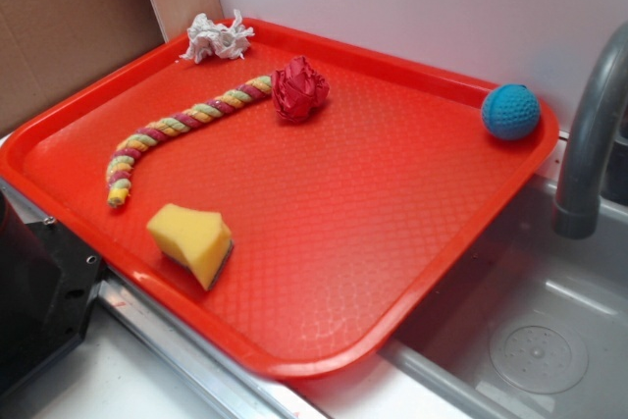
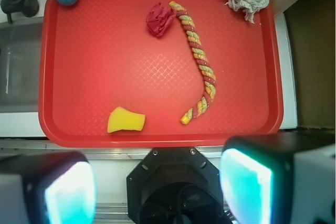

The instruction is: Grab the white paper.

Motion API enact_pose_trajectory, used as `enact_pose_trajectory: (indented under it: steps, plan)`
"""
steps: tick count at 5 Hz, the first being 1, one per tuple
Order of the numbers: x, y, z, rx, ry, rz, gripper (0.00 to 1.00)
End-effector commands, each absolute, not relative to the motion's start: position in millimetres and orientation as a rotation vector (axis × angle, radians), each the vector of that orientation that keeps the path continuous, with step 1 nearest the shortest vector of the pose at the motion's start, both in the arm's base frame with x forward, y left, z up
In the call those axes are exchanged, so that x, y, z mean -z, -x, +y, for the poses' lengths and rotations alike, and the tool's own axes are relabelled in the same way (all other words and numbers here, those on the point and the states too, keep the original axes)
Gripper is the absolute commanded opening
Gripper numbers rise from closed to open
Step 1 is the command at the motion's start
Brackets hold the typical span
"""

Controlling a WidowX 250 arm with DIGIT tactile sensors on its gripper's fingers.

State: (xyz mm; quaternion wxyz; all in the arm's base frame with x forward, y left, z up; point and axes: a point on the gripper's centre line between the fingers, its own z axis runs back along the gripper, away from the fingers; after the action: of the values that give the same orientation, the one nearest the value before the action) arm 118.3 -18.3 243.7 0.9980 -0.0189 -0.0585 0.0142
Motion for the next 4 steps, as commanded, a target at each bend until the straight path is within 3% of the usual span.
enact_pose_trajectory:
  steps: [1, 2, 3, 4]
  plan:
    - [-243.7, -118.3, -18.3, -0.028, 0.038, -0.117, 1.00]
    - [-204.5, -143.4, 18.9, -0.143, -0.047, -0.095, 1.00]
    - [-183.8, -165.1, 53.6, -0.269, -0.052, -0.125, 1.00]
    - [-147.1, -190.4, 94.8, -0.409, -0.092, -0.150, 1.00]
